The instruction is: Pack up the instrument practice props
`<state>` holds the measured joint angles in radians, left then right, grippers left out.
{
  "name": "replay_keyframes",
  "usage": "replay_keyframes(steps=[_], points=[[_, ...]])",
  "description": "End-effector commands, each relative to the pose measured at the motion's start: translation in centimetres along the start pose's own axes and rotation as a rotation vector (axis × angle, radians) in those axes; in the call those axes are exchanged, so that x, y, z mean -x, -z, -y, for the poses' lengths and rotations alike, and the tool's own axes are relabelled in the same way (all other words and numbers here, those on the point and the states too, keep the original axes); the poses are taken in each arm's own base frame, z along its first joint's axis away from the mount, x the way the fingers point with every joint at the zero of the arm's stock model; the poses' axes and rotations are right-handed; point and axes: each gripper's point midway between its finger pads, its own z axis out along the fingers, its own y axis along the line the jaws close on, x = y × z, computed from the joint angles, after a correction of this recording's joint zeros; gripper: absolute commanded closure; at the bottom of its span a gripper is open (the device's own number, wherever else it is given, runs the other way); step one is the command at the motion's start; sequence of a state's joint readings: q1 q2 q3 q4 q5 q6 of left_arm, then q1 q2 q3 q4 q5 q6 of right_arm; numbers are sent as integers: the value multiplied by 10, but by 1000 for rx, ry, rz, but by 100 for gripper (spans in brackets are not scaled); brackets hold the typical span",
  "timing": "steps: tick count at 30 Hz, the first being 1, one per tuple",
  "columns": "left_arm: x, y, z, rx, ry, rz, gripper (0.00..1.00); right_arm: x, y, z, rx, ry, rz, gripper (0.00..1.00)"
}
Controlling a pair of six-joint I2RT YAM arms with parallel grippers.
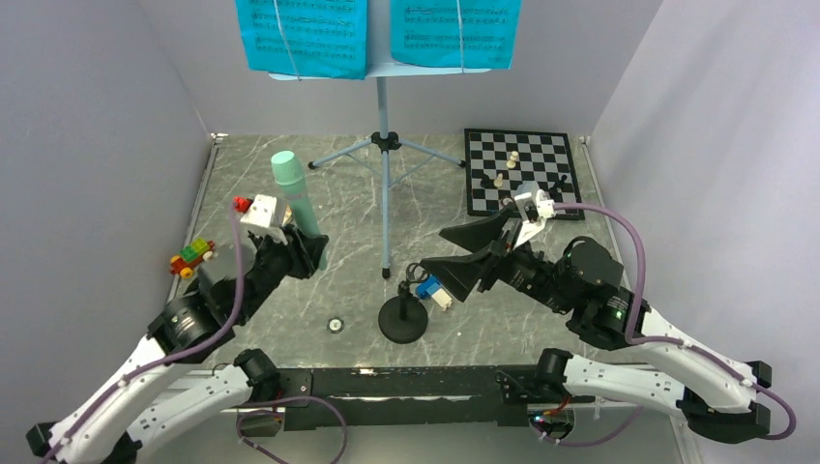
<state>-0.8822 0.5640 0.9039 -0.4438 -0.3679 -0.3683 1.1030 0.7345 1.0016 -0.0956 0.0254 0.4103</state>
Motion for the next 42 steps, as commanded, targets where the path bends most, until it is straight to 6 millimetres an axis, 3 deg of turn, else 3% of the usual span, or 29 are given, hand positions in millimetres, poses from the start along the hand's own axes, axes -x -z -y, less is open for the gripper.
replay_keyframes(steps=[1,6,11,16,20,27,35,38,42], points=[[-57,-1,-77,338,-52,-274,100,-21,9,23,-100,17,-56,14],[-85,-13,-151,552,39,-408,100,-27,18,26,-111,17,-87,14],[-99,-10,-225,801,111,-502,100,-35,24,26,-98,8,-91,13],[-114,-13,-274,937,184,-588,100,-40,29,24,-74,-5,-82,13],[-143,-21,-305,1001,221,-720,100,-40,34,23,-69,-5,-84,13],[-168,-24,-346,1062,212,-835,100,-36,50,33,-117,23,-61,13],[-183,-25,-371,1070,254,-886,100,-42,40,41,-148,76,-105,12],[-187,-30,-373,1053,260,-901,89,-45,36,42,-151,84,-115,11],[-195,-33,-371,1023,282,-913,66,-46,33,45,-162,91,-120,11]])
